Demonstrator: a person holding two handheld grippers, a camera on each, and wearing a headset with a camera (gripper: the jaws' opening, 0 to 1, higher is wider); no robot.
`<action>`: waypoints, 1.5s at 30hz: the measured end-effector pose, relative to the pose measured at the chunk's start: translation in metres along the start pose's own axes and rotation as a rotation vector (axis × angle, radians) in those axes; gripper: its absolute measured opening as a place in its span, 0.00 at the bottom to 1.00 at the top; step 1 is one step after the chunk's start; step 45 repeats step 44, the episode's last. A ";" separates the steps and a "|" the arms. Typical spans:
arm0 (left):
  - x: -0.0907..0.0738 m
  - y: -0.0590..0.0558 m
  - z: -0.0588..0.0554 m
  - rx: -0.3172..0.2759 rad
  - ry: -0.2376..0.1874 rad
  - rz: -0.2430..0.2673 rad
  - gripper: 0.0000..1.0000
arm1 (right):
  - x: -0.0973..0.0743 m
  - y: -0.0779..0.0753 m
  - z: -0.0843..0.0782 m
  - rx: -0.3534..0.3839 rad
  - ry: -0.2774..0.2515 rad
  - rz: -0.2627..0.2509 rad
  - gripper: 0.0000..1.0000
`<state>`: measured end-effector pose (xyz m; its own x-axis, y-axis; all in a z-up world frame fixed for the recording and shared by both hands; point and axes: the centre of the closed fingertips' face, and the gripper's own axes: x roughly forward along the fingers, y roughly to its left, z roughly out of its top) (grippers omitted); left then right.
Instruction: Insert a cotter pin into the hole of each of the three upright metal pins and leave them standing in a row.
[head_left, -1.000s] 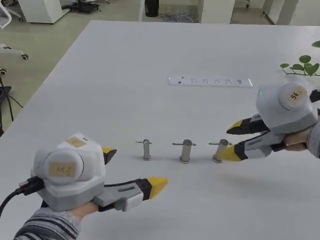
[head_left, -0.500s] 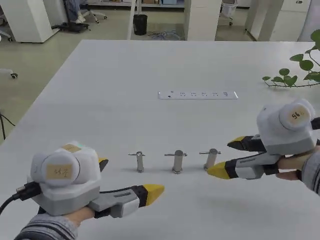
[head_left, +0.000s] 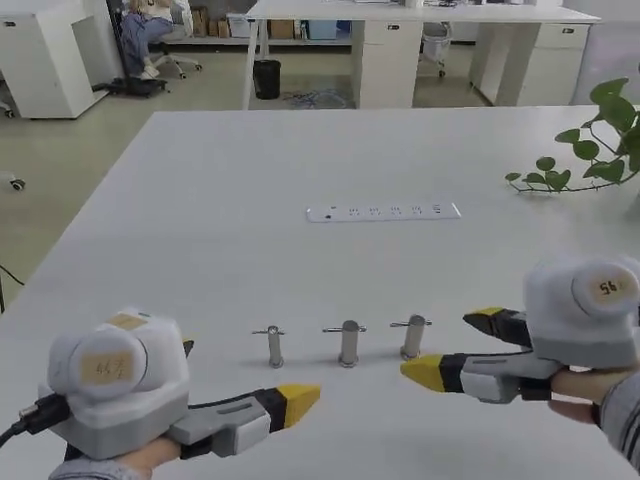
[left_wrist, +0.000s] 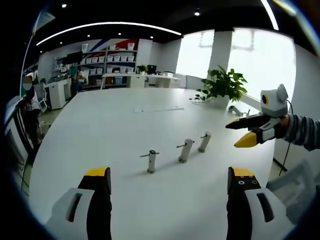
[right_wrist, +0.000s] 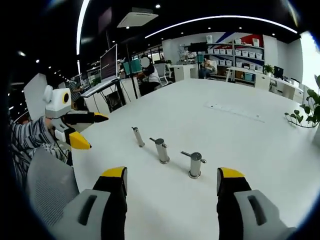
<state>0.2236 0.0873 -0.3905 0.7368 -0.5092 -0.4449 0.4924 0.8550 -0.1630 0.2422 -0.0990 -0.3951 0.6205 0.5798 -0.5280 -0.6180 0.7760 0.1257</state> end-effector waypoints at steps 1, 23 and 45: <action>0.000 0.000 0.000 0.000 -0.002 0.001 0.97 | -0.001 0.000 -0.001 0.004 -0.006 -0.005 0.71; -0.009 -0.002 -0.011 0.005 0.017 0.012 0.98 | -0.010 0.024 -0.009 0.012 -0.048 -0.054 0.74; -0.014 -0.006 -0.012 0.012 0.029 0.010 0.97 | -0.016 0.027 -0.003 -0.009 -0.065 -0.088 0.73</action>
